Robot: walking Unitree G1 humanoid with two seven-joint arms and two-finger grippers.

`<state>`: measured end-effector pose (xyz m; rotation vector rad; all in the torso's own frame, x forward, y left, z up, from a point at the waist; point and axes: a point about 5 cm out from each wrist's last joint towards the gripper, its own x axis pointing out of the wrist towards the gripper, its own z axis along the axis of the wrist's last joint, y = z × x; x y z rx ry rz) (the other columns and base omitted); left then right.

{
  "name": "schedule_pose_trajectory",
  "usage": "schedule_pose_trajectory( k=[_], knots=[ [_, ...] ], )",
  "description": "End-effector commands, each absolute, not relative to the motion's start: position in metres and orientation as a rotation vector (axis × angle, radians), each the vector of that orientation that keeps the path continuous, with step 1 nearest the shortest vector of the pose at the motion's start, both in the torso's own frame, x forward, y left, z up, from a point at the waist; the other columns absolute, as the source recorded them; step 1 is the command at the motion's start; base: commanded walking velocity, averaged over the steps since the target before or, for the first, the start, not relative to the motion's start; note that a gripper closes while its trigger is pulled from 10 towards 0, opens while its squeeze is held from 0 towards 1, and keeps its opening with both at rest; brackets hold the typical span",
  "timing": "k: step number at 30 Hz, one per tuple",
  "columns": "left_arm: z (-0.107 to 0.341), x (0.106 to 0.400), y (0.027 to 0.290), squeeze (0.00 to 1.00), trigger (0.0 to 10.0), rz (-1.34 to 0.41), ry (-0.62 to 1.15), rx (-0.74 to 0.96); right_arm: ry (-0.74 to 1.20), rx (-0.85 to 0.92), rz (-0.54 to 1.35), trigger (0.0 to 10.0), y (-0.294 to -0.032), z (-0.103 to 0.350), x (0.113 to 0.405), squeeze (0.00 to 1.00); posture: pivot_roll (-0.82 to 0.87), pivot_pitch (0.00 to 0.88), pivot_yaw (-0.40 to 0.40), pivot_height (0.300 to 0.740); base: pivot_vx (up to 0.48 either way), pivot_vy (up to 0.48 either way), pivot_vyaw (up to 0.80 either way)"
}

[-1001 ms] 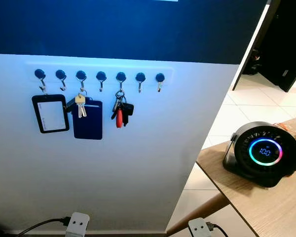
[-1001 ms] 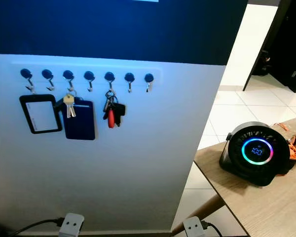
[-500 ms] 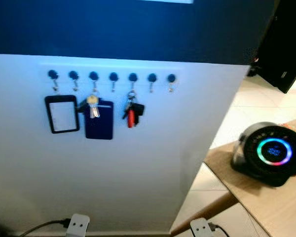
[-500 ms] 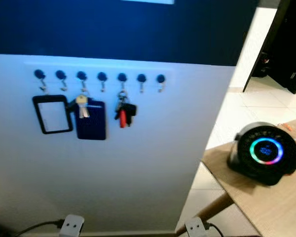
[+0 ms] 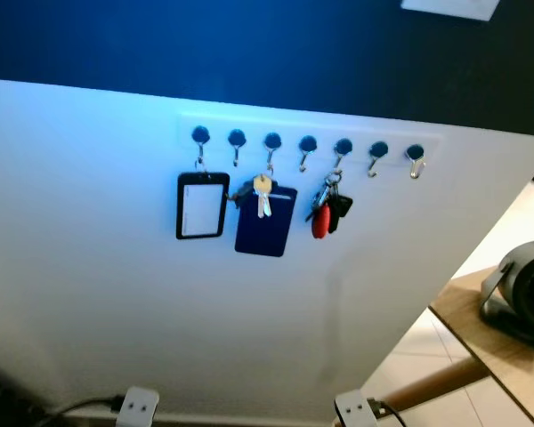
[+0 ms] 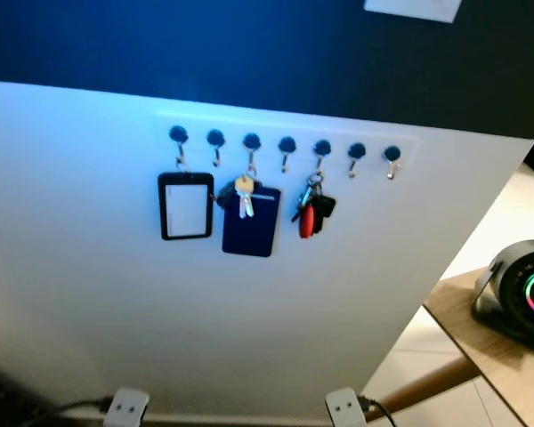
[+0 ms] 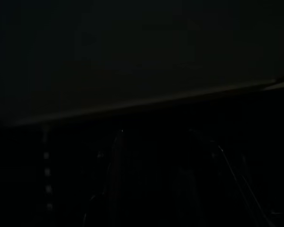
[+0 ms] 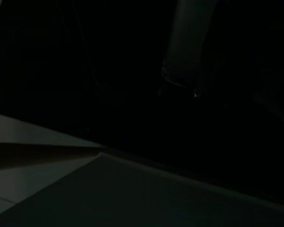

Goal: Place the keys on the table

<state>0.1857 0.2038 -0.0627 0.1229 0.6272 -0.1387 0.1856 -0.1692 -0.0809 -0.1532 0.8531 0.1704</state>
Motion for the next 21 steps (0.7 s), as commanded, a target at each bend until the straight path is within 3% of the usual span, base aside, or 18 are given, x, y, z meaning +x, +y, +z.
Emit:
schedule_pose_trajectory(
  k=[1,8,21],
  knots=[
    [-0.0648,0.1818,0.2027,0.00,10.0,-0.159,0.638,0.135,0.873,-0.150,0.149,10.0,-0.1750,-0.0833,0.1800,0.00,0.13,0.061,-0.055,0.740,0.000,-0.480,0.00],
    [-0.0643,0.1816,0.2014,0.00,10.0,-0.162,0.628,0.138,0.877,-0.152,0.151,10.0,-0.1750,-0.0838,0.1790,0.00,0.13,0.057,-0.058,0.740,0.000,-0.480,0.00],
    [-0.0650,0.1824,0.2043,0.00,10.0,-0.137,0.643,0.113,0.872,-0.155,0.152,10.0,-0.1756,-0.0830,0.1803,0.00,0.12,0.048,-0.057,0.740,0.000,0.000,0.00]
  ],
)
